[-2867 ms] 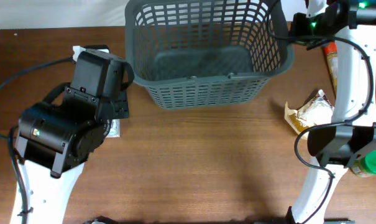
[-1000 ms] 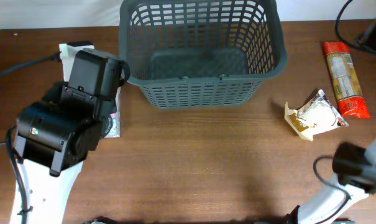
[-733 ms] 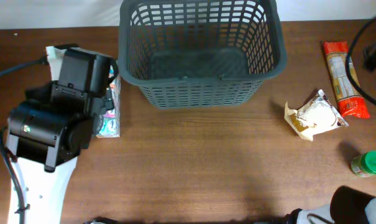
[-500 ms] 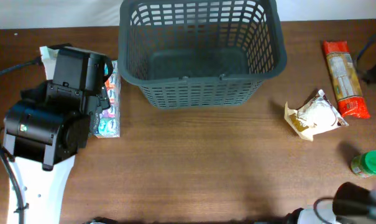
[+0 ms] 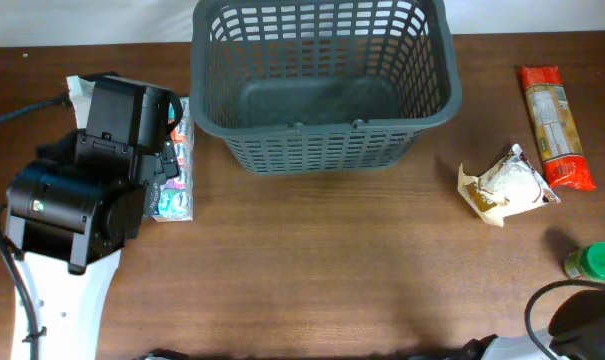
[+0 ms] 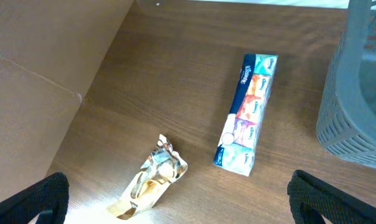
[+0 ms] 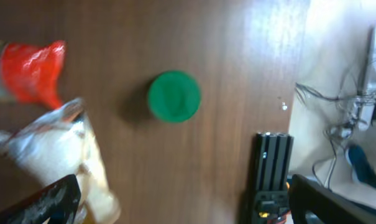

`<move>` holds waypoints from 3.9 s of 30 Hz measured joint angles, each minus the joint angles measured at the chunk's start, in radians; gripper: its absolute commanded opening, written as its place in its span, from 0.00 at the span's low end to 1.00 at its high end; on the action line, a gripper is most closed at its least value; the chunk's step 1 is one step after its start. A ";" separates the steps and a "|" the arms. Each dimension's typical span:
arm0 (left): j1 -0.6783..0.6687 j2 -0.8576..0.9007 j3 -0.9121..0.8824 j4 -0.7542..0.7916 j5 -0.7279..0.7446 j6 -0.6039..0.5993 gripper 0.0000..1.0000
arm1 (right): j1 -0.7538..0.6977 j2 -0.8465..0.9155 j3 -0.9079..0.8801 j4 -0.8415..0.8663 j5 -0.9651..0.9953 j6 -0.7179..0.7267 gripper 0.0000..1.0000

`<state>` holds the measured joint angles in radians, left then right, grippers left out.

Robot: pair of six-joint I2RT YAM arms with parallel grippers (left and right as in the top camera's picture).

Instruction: Pack container

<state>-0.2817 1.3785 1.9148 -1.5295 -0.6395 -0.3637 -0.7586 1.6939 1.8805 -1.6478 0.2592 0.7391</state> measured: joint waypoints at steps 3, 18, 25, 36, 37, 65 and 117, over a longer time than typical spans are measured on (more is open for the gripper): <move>0.000 0.000 0.000 0.002 0.001 0.000 0.99 | -0.060 0.000 -0.098 0.085 0.011 0.010 0.99; 0.000 0.000 0.000 0.005 0.042 0.000 0.99 | -0.099 0.003 -0.406 0.392 -0.169 -0.126 0.99; 0.000 0.000 0.000 0.007 0.056 0.000 0.99 | -0.102 0.002 -0.406 0.381 -0.188 -0.134 0.99; 0.000 0.000 0.000 0.007 0.076 0.000 0.99 | -0.119 0.002 -0.406 0.381 -0.173 -0.140 0.99; 0.000 0.000 0.000 0.006 0.076 0.000 0.99 | -0.119 0.002 -0.408 0.381 -0.170 -0.140 0.99; 0.000 0.000 0.000 -0.008 0.076 0.000 0.99 | -0.222 0.063 -0.504 0.476 -0.168 -0.119 0.99; 0.000 0.000 0.000 0.014 0.091 0.000 0.99 | -0.143 0.223 -0.505 0.594 -0.172 -0.202 0.99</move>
<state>-0.2817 1.3785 1.9148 -1.5150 -0.5488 -0.3637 -0.9012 1.9171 1.3758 -1.0534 0.0875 0.5373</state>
